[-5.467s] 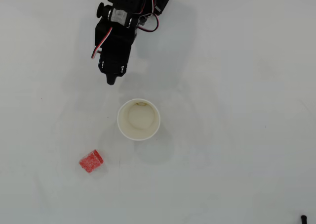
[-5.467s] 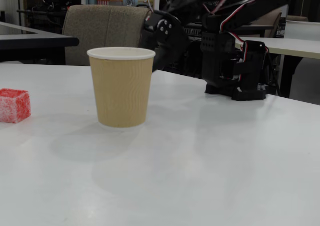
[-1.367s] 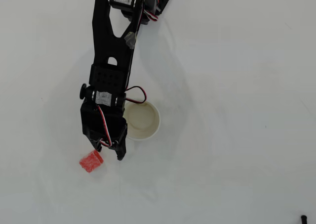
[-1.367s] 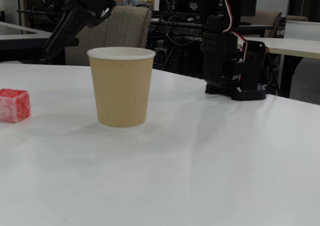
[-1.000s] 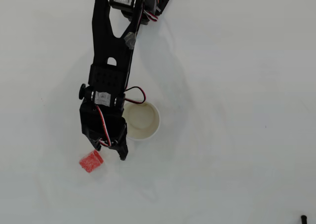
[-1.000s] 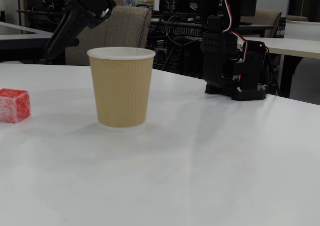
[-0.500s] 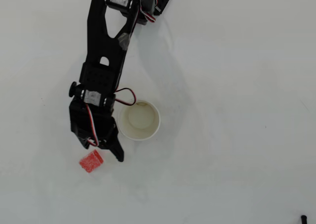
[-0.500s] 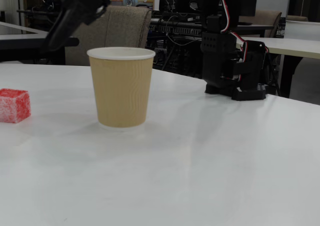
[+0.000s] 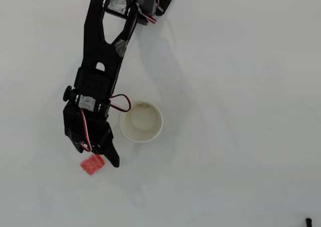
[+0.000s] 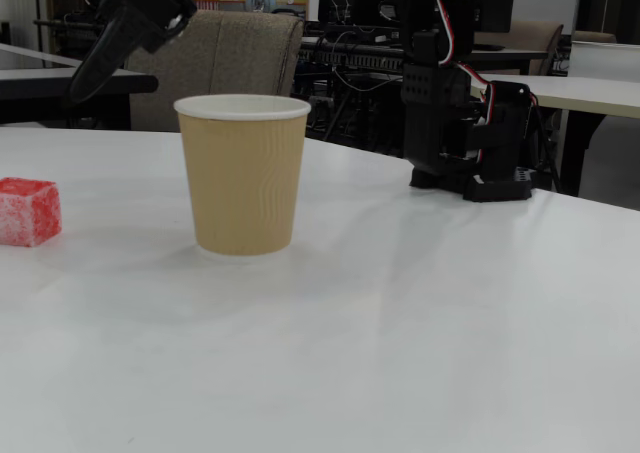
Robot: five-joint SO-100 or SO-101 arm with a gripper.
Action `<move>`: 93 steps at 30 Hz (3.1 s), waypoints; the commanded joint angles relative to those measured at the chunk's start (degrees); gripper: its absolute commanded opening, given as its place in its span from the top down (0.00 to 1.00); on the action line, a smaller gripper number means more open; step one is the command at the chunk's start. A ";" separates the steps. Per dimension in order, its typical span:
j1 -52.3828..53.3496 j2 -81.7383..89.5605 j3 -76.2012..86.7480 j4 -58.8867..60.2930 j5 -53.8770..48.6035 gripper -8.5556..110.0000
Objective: Grasp a red cube and put it in the cup.
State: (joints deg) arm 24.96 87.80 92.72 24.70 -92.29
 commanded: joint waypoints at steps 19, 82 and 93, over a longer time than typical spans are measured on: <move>0.53 -9.14 -12.83 2.29 1.14 0.61; 3.34 -25.84 -27.77 0.70 2.72 0.61; 4.22 -26.19 -28.74 0.70 2.64 0.61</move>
State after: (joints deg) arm 28.74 60.03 69.79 26.37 -89.47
